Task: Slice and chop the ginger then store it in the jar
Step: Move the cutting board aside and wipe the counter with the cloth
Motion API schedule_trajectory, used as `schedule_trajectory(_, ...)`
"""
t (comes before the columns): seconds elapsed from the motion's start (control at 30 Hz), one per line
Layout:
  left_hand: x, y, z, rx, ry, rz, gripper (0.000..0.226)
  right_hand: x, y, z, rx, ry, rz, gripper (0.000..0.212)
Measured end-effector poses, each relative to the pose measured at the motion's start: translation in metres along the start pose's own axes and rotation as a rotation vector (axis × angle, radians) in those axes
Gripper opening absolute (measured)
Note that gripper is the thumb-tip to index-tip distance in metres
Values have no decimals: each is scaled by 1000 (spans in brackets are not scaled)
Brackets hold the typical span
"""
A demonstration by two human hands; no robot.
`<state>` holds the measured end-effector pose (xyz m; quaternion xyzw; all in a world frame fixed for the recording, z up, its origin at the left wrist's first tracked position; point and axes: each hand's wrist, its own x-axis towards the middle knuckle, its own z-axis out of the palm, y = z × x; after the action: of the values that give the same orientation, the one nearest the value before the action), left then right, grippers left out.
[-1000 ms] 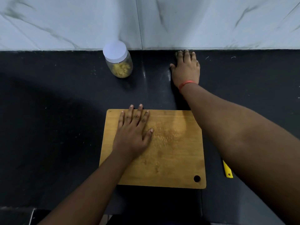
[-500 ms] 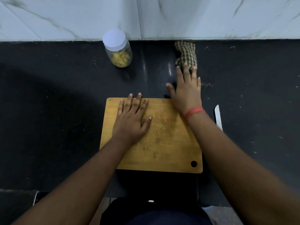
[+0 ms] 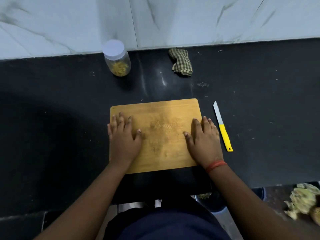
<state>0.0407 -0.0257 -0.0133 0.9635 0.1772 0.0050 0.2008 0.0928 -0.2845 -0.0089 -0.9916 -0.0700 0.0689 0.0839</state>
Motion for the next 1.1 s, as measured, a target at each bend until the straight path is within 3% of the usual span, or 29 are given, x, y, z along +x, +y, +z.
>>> schedule_trajectory(0.17, -19, -9, -21, -329, -63, -256, 60, 3, -24, -14, 36, 73, 144, 48)
schedule_trajectory(0.3, -18, -6, -51, -632, -85, -382, 54, 19, -43, -17, 256, 44, 334, 51)
schedule_trajectory(0.43, -21, -18, -77, -852, -30, -459, 47, 21, -70, -26, 310, 97, 369, 45)
schedule_trajectory(0.63, -55, -104, -107, -913, 181, -673, 50, 40, -187, -29, 298, 36, 133, 52)
schedule_trajectory(0.77, -86, -152, -126, -986, 345, -807, 42, 52, -278, -21, 273, -61, -77, 56)
schedule_trajectory(0.97, -127, -210, -153, -1156, 532, -991, 57, 61, -408, 6, 259, -252, -349, 60)
schedule_trajectory(1.1, -144, -233, -156, -1297, 608, -1067, 52, 60, -469, 21, 233, -367, -471, 61)
